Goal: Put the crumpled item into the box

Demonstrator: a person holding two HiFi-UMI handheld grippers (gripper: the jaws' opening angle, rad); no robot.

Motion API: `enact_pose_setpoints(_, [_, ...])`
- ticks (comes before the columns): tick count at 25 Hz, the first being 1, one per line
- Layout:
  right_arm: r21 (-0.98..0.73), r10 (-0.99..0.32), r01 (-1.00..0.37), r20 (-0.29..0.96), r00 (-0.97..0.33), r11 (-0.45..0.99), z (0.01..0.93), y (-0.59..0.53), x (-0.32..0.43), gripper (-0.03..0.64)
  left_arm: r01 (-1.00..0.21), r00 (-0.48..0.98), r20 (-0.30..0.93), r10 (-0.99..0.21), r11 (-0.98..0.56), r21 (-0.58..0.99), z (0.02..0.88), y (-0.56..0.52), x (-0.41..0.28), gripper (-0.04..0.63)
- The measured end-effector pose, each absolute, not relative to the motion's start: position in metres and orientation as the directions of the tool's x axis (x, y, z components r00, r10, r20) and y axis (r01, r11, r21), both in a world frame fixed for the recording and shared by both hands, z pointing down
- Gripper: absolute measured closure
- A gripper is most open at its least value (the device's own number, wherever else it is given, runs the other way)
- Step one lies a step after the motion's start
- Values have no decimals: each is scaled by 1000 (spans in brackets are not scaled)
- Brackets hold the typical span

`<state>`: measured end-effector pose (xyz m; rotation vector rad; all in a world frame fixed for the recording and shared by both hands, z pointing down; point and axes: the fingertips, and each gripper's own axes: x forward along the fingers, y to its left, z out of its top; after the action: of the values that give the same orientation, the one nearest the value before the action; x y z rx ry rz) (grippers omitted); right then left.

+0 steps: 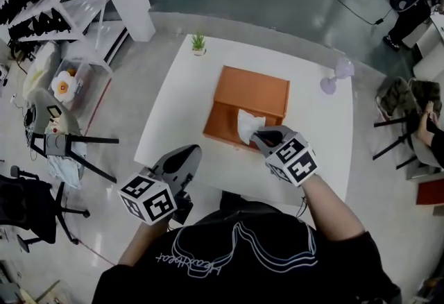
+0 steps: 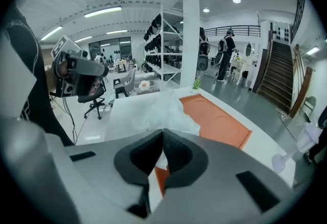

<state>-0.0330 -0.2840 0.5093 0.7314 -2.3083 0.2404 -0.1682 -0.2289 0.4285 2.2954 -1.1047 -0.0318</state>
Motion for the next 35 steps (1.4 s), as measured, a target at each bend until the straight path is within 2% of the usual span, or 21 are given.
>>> enact_pose_setpoints(13, [65, -309, -499, 851, -425, 864, 581, -311, -39, 611, -713, 631, 243, -737, -427, 555, 448, -255, -174, 589])
enact_pose_setpoints(24, [69, -207, -423, 934, -291, 904, 614, -324, -41, 604, -734, 590, 259, -765, -374, 567, 457, -253, -190, 589])
enact_pose_setpoints(27, [47, -182, -426, 942, -282, 904, 617, -320, -39, 579, -733, 590, 262, -764, -371, 570, 456, -255, -191, 589])
enact_pose_setpoints(30, [11, -149, -432, 946, -287, 902, 620, -315, -38, 504, -729, 598, 258, -759, -381, 568, 455, -257, -188, 589])
enact_pose_setpoints(35, [-33, -131, -470, 941, -312, 882, 614, -308, -32, 439, -721, 611, 255, -750, -393, 571, 456, -255, -182, 589])
